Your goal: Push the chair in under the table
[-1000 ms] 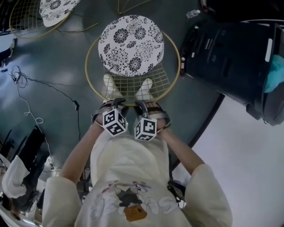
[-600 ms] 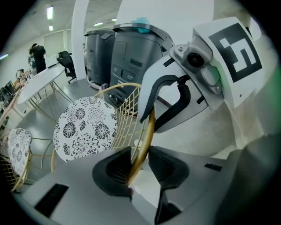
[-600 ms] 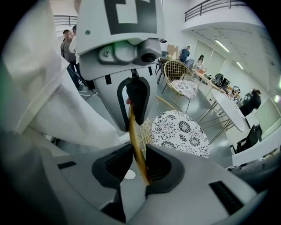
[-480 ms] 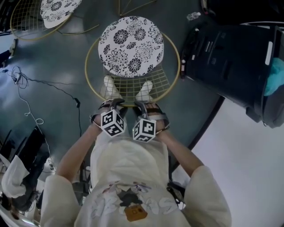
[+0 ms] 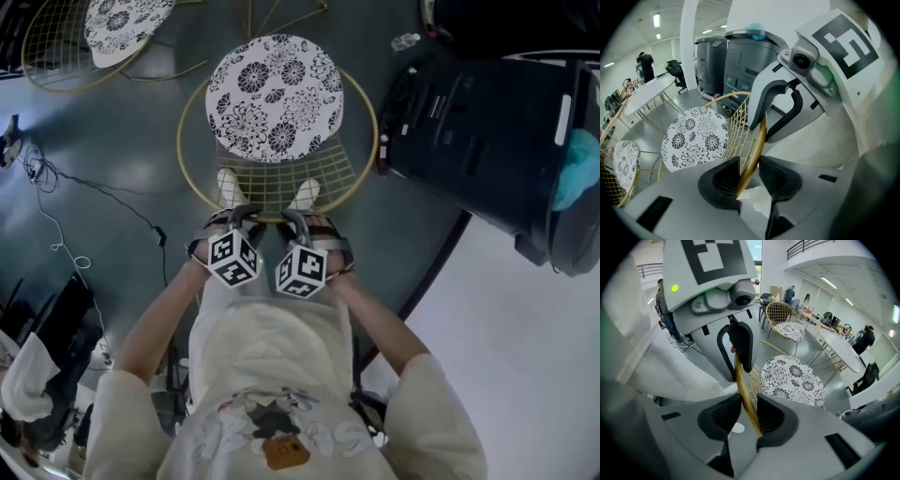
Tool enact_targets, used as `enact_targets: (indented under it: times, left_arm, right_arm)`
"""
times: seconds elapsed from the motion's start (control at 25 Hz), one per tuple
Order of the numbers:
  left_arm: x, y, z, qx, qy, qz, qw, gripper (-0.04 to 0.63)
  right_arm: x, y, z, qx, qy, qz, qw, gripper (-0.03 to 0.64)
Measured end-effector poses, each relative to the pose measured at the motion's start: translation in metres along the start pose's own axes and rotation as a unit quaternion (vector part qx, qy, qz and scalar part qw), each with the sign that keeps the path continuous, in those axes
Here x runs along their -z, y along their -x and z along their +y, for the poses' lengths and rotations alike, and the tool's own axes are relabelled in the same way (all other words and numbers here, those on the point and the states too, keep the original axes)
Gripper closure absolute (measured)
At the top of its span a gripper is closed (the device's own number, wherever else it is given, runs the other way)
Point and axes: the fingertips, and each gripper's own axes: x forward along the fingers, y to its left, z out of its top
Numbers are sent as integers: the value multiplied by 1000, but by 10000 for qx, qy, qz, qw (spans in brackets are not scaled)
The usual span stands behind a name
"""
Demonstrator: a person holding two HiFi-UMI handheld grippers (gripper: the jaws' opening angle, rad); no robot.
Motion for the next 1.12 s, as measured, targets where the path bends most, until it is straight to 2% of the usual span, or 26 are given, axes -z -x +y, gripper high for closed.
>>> enact_targets:
  times: [0.32, 0.56, 0.8, 1.0, 1.12]
  left_arm:
    - [-3, -2, 19, -93, -46, -61, 9999, 465]
    - [-1, -11, 19, -196, -243, -110, 9995, 465]
    - [-34, 2, 83, -270, -169, -232, 9992, 465]
    - [-50, 3, 106, -160, -72, -240, 9996, 461]
    - [-56, 3, 118, -237, -93, -292, 9993, 460]
  right_arm:
    - [-5, -8, -14, -38, -307, 27, 9995, 511]
    - [1, -16, -14, 137, -396, -108, 9991, 509]
    - [-24, -14, -83, 234, -293, -175, 9991, 509]
    - [-28, -13, -112, 446, -206, -296, 9984, 509]
    - [-31, -15, -123, 564, -201, -351, 9976, 509]
